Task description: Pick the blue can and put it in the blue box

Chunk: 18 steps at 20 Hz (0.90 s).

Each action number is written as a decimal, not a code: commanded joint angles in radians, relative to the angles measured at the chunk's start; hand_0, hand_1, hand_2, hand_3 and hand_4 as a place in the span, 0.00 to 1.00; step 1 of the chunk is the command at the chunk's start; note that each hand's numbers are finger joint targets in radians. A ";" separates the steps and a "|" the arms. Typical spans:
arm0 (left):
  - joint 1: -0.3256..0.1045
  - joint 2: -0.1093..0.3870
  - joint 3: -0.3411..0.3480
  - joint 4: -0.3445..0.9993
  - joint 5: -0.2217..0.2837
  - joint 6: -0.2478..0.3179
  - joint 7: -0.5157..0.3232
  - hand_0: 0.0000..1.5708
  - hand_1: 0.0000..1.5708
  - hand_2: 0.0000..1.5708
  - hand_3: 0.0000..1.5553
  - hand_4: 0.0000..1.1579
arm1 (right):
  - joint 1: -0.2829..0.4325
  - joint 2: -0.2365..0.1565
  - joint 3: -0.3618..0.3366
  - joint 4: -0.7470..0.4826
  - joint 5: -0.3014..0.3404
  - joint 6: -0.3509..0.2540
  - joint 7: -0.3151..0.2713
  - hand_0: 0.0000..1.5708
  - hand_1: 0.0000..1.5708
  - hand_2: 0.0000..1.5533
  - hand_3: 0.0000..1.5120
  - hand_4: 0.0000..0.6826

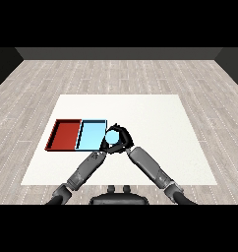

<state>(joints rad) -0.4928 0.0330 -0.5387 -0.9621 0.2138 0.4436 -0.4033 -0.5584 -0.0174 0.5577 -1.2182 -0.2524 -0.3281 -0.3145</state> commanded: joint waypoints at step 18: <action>0.042 -0.031 0.011 -0.029 0.128 0.003 -0.045 0.75 0.75 0.75 0.66 0.54 | 0.028 -0.019 0.042 -0.060 -0.056 -0.007 -0.007 0.91 0.91 0.94 0.92 0.85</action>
<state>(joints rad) -0.4604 0.0330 -0.5273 -0.9759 0.2862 0.4754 -0.4546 -0.5770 -0.0299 0.6130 -1.2209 -0.3164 -0.3587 -0.3383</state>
